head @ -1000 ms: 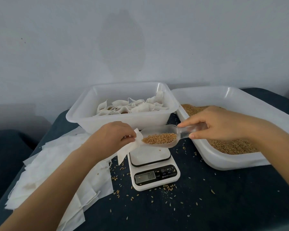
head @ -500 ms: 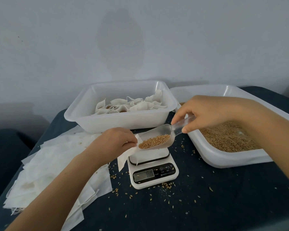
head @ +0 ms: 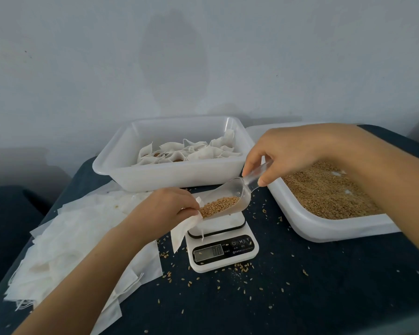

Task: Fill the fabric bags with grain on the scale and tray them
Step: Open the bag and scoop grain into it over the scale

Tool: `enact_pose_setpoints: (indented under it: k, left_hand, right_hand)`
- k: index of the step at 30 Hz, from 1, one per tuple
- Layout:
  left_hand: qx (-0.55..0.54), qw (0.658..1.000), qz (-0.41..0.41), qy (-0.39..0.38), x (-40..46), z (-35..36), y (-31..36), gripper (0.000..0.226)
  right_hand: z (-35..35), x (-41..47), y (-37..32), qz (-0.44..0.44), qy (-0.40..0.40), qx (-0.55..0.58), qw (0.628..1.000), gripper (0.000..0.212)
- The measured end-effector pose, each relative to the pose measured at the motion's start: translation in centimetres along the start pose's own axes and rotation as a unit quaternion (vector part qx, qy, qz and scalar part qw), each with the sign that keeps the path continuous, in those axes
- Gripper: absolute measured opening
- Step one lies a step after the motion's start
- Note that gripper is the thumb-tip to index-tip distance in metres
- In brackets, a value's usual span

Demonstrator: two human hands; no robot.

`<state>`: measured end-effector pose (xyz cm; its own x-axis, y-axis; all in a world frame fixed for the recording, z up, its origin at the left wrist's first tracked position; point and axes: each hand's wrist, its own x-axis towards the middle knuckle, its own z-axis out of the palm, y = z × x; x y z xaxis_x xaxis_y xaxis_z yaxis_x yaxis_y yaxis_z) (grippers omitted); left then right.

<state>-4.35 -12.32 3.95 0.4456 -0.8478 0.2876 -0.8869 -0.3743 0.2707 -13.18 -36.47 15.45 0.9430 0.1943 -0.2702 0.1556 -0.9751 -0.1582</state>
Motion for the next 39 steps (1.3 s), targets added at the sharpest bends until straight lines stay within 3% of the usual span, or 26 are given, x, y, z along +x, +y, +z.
enact_pose_setpoints:
  k: [31,39]
  left_hand:
    - [-0.021,1.000,0.011,0.003,0.1,0.4,0.5,0.015]
    - [-0.014,1.000,0.001,0.020,-0.1,0.5,0.0,0.013]
  right_hand:
    - [-2.5,0.7,-2.4,0.011,-0.044,-0.071,0.996,0.027]
    - [-3.7,1.1,-4.7,0.003,-0.028,-0.157,0.987,0.032]
